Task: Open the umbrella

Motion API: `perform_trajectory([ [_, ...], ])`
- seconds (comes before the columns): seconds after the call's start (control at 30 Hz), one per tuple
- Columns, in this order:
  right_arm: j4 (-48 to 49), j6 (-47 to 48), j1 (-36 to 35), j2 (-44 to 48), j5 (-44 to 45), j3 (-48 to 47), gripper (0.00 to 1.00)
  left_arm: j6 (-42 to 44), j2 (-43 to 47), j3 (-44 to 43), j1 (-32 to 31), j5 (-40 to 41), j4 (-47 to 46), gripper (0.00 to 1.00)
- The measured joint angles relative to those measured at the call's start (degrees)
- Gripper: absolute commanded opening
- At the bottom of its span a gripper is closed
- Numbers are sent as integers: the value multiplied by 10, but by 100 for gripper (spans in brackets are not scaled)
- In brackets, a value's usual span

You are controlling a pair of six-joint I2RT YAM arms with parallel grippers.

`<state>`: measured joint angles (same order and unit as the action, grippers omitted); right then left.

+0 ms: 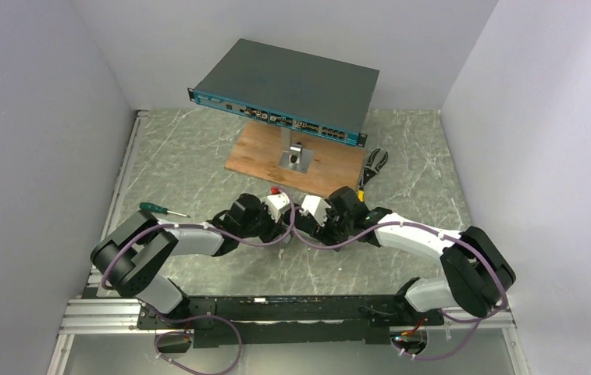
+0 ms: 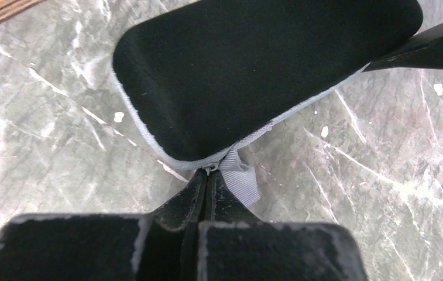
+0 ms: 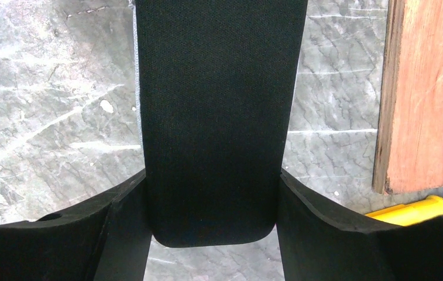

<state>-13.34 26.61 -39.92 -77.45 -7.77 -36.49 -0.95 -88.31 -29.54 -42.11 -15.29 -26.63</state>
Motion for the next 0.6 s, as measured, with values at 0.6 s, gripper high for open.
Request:
perform_trajectory([
  [0.6, 3, 96, 14, 18, -43, 19, 22, 50, 52, 9, 70, -76, 52, 0],
])
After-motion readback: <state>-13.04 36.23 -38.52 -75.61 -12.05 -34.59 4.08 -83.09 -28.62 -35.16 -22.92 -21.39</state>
